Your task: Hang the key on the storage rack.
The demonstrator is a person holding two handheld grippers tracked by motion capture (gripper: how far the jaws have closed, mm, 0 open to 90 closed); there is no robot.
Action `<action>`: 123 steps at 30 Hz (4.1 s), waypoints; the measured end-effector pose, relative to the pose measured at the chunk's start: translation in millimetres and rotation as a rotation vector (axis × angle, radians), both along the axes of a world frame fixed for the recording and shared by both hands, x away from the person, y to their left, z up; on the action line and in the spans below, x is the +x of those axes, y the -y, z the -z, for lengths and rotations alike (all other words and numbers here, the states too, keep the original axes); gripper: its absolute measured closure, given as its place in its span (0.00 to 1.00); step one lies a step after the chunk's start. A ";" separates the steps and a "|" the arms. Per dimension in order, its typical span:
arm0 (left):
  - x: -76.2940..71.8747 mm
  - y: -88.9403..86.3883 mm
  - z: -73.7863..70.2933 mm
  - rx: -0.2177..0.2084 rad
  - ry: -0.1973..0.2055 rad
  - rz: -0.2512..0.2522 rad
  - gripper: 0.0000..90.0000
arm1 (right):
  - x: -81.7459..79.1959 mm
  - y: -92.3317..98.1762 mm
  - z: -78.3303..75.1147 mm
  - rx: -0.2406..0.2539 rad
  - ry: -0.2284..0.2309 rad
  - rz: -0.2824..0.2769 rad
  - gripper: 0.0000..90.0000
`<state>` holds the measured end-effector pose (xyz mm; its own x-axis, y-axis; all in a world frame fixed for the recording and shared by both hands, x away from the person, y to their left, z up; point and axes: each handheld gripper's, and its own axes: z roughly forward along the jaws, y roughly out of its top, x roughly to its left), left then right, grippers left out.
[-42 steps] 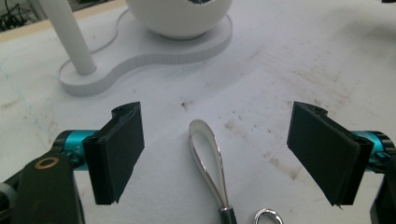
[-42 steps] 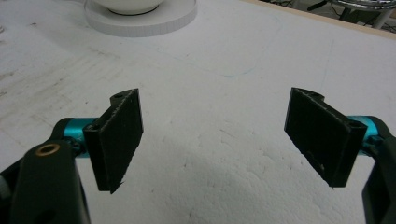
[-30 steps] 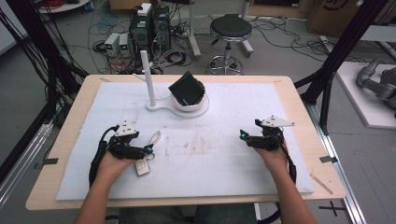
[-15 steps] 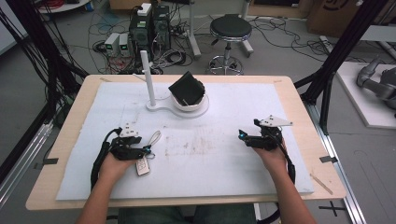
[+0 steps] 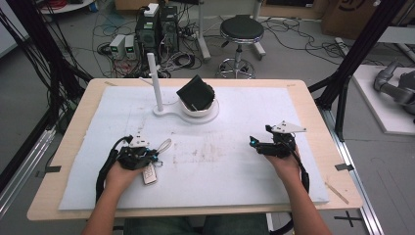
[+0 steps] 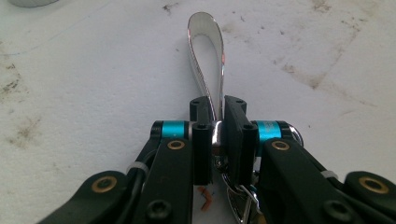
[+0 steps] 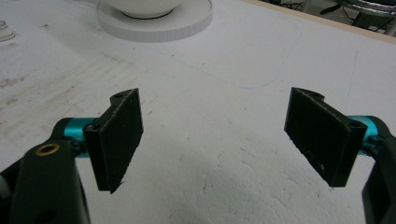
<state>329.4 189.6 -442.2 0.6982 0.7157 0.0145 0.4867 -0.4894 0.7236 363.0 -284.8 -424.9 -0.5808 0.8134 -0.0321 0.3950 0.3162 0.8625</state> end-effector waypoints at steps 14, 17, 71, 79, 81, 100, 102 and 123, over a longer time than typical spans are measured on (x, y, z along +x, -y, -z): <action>-3.8 -7.7 -46.5 -0.178 0.191 -0.059 0.91 | 0.7 2.0 0.1 0.008 -0.004 0.009 0.22; -1.4 -10.3 -63.1 -0.223 0.238 -0.069 0.91 | 0.0 3.0 -0.6 0.010 -0.002 0.012 0.22; 80.1 -13.7 -119.7 -0.137 0.381 -0.282 0.90 | -2.9 6.5 0.5 0.000 -0.015 0.018 0.22; 78.0 -14.1 -119.1 -0.155 0.375 -0.302 0.69 | -2.8 8.3 0.8 0.002 -0.014 0.023 0.22; 77.1 -14.1 -119.1 -0.155 0.372 -0.302 0.66 | -3.2 7.4 0.6 0.002 -0.012 0.021 0.22; 48.3 -12.4 -106.7 -0.227 0.298 -0.168 0.41 | -4.1 8.4 -1.4 0.011 0.002 0.026 0.22; 46.0 -13.1 -102.4 -0.243 0.288 -0.151 0.38 | -4.3 8.7 -1.8 0.015 0.001 0.025 0.22; 11.6 -27.4 -44.8 -0.355 0.229 -0.019 0.25 | -3.7 10.7 -0.5 0.005 -0.010 0.028 0.22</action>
